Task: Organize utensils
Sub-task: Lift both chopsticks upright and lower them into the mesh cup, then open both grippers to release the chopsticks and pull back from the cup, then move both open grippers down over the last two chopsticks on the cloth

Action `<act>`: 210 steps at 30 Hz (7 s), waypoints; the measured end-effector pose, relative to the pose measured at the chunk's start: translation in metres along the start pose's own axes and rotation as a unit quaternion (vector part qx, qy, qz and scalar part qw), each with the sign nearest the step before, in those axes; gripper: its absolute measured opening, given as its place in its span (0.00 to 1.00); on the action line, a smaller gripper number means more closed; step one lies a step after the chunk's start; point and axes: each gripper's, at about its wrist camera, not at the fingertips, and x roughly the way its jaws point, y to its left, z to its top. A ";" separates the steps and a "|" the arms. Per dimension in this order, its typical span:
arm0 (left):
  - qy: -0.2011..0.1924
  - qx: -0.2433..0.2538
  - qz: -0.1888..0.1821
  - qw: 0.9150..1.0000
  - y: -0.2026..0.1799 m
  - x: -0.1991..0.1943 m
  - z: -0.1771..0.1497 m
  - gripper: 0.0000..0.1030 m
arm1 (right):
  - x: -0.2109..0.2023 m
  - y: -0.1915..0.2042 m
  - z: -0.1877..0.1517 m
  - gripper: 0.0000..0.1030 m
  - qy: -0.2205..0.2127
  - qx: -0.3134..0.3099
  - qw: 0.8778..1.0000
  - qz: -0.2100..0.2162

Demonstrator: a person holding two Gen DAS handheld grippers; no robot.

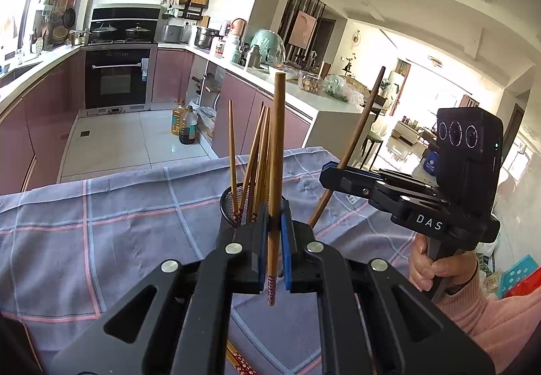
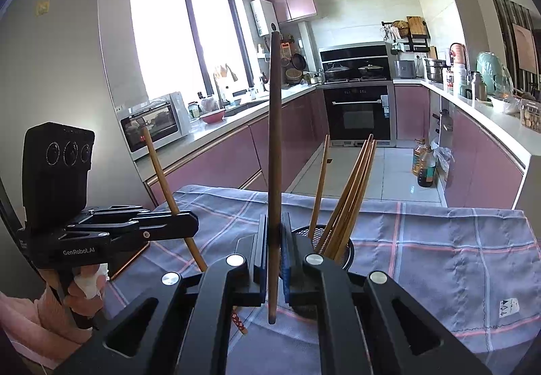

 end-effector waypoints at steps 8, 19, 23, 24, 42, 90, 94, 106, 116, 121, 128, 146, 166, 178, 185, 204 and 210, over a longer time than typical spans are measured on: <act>-0.016 0.008 0.000 1.000 -0.004 0.002 0.016 0.07 | -0.007 0.000 0.012 0.06 -0.014 -0.009 1.000 -0.001; -0.031 0.018 -0.002 0.999 -0.009 0.008 0.037 0.07 | -0.007 -0.002 0.026 0.06 -0.026 -0.014 1.000 -0.005; -0.036 0.021 -0.001 0.999 -0.012 0.008 0.043 0.07 | -0.008 -0.003 0.031 0.06 -0.031 -0.016 0.999 -0.007; -0.038 0.022 -0.001 0.999 -0.012 0.009 0.044 0.07 | -0.007 -0.003 0.032 0.06 -0.032 -0.016 0.999 -0.006; -0.047 0.017 0.009 0.999 -0.014 0.012 0.053 0.07 | 0.001 -0.002 0.038 0.06 -0.032 -0.017 0.999 -0.012; 0.046 0.044 0.035 0.997 -0.023 0.058 0.050 0.07 | 0.062 -0.034 0.014 0.06 0.060 0.022 0.998 -0.013; 0.051 0.040 0.037 0.997 -0.021 0.065 0.051 0.07 | 0.067 -0.037 0.014 0.06 0.066 0.027 0.997 -0.016; 0.062 0.028 0.044 0.997 -0.009 0.083 0.050 0.08 | 0.083 -0.041 0.009 0.07 0.080 0.040 0.996 -0.023; 0.063 0.017 0.037 0.997 0.000 0.089 0.044 0.08 | 0.084 -0.049 0.008 0.08 0.079 0.059 0.995 -0.025; 0.057 0.011 0.033 0.998 0.005 0.085 0.037 0.08 | 0.083 -0.049 0.009 0.16 0.074 0.059 0.995 -0.028; 0.046 0.011 0.034 0.998 0.008 0.076 0.026 0.11 | 0.079 -0.051 0.008 0.21 0.068 0.059 0.995 -0.031; 0.005 0.021 0.085 0.996 0.020 0.018 -0.022 0.47 | 0.032 -0.002 -0.008 0.38 0.042 0.004 0.999 0.034; 0.116 -0.028 0.132 0.984 0.055 0.031 -0.131 0.48 | 0.085 0.037 -0.100 0.42 0.177 0.014 0.983 0.055; 0.115 -0.045 0.138 0.983 0.064 0.024 -0.138 0.48 | 0.101 0.062 -0.116 0.42 0.204 -0.018 0.978 0.036; 0.112 -0.052 0.136 0.983 0.069 0.020 -0.142 0.48 | 0.105 0.069 -0.120 0.42 0.210 -0.040 0.977 0.015; 0.125 -0.030 0.112 0.985 0.058 0.032 -0.146 0.48 | 0.098 0.056 -0.121 0.36 0.230 -0.024 0.973 0.010; 0.141 -0.014 0.110 0.984 0.051 0.042 -0.149 0.47 | 0.096 0.053 -0.121 0.36 0.232 -0.018 0.972 0.013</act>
